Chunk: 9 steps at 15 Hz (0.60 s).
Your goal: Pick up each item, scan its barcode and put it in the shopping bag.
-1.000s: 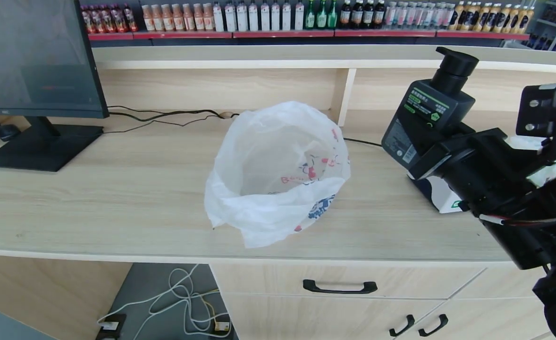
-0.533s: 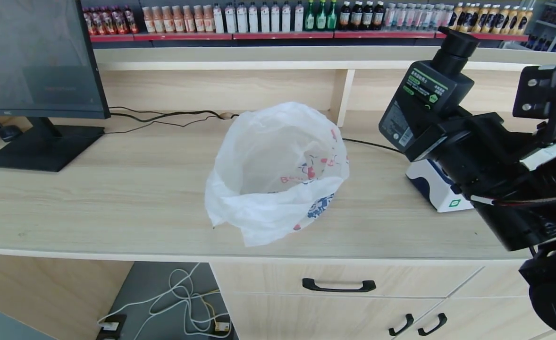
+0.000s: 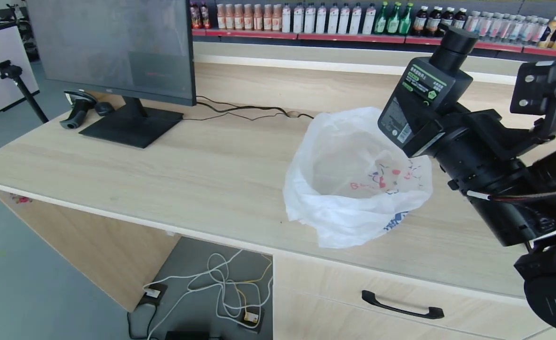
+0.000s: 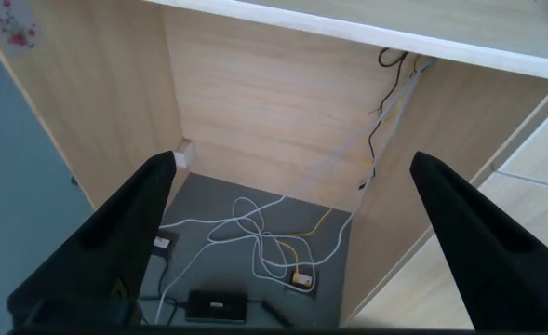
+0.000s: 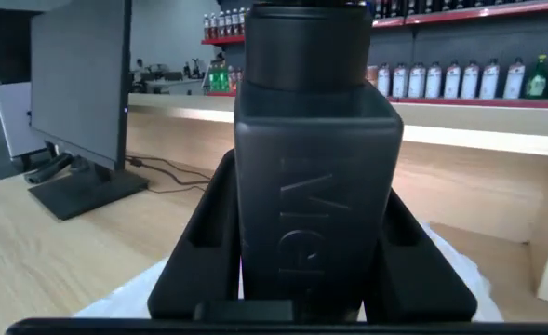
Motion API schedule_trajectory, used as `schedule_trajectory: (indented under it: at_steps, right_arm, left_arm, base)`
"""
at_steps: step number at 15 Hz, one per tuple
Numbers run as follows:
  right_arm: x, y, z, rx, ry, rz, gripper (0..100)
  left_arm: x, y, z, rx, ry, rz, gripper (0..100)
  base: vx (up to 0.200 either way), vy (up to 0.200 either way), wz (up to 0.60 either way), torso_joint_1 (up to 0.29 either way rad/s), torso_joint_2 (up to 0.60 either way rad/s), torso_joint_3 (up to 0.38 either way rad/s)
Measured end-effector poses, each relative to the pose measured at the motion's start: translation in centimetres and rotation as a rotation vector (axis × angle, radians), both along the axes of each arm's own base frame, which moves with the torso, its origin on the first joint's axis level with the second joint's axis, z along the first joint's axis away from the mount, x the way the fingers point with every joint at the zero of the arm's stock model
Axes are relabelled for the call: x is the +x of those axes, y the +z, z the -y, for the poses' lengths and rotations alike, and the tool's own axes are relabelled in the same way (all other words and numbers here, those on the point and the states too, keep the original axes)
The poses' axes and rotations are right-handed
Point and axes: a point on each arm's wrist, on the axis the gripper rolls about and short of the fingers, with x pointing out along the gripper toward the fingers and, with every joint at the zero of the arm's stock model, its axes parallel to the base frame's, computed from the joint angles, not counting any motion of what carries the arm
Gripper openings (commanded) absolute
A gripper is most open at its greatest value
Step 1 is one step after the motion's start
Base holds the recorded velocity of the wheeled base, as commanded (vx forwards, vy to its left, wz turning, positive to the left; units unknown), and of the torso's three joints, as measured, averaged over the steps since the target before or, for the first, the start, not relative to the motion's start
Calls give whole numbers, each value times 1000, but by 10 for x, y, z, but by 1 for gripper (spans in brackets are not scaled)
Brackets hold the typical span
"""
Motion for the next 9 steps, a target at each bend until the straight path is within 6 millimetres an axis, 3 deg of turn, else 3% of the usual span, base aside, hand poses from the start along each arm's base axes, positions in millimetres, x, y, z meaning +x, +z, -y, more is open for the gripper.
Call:
schedule_trajectory:
  at_steps: [9]
  right_arm:
    - [19,-28,-4,93,65,-144,0]
  left_arm:
    - [0,0,0,-1,0,0,100]
  base:
    - [0,0,0,0,0,0]
